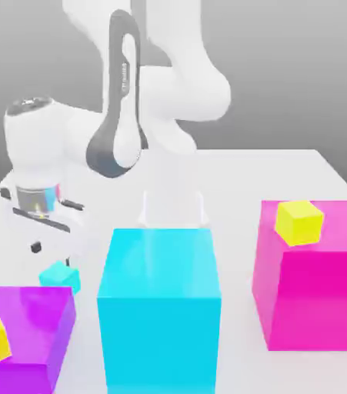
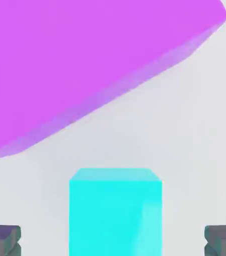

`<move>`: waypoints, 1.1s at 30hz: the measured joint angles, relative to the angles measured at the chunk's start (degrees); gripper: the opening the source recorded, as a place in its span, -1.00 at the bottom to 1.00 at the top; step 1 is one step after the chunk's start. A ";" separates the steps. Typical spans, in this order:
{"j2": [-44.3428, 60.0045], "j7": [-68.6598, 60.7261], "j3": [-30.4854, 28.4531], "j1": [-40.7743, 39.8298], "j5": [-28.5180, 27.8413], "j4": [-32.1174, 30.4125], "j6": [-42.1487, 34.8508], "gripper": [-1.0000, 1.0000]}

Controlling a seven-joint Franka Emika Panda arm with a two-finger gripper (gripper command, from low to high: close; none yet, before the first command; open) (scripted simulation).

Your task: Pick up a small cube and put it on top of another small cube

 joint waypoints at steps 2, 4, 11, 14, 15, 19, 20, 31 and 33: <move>4.13 -3.39 5.02 -3.98 4.52 0.77 3.27 0.00; 7.92 -5.14 9.59 -8.13 6.57 1.45 6.43 -1.00; 8.19 -4.97 10.25 -8.83 6.38 1.49 6.61 -1.00; 3.27 -1.27 6.10 -5.81 1.64 0.52 2.69 -1.00; 1.26 0.49 4.99 -5.32 -0.76 0.13 1.12 -1.00; -5.67 4.28 3.52 -6.03 -7.33 -0.60 -5.24 -1.00; -6.73 4.53 3.81 -6.34 -7.43 0.63 -7.15 -1.00; -20.36 21.34 17.82 7.28 -1.21 16.95 -31.40 -1.00; -22.41 26.84 21.01 9.32 -0.04 18.51 -35.59 -1.00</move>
